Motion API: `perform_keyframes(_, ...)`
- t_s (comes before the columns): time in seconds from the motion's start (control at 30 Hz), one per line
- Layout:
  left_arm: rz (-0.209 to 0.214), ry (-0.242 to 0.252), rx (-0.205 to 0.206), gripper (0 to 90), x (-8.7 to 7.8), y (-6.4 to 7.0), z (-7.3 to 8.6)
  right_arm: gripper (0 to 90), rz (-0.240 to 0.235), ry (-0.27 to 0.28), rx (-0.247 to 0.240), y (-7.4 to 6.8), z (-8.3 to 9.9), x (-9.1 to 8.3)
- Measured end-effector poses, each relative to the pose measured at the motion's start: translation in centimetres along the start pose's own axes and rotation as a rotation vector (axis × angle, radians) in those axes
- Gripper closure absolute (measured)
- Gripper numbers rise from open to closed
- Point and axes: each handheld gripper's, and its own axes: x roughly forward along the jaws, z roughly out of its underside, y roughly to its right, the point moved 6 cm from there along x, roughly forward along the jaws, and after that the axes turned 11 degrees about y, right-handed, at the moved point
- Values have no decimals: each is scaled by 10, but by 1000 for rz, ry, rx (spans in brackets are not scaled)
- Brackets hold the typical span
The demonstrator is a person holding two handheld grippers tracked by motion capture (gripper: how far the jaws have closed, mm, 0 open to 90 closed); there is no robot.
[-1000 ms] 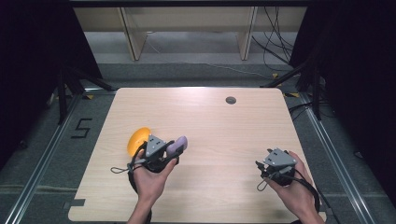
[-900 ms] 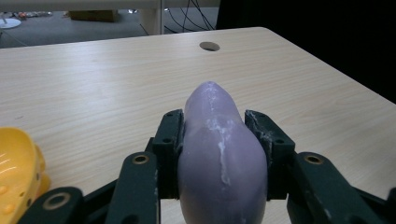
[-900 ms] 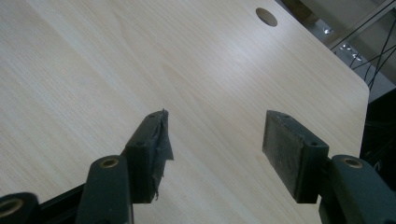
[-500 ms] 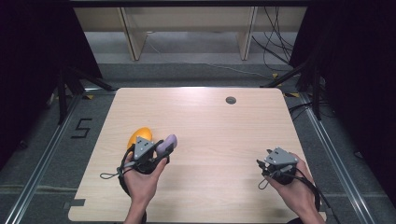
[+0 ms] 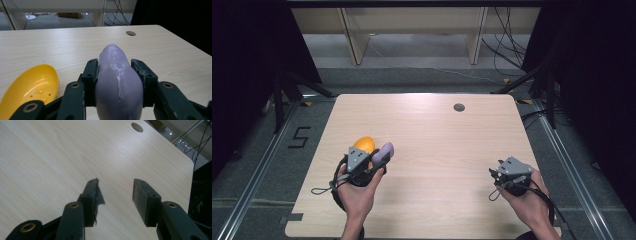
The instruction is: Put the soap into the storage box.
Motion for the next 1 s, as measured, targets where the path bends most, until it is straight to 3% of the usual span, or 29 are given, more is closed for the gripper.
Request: perform_keyframes(1.0, -124, 64, -10, 585, -5, -32, -13, 549, 24, 3, 8, 4, 1, -1)
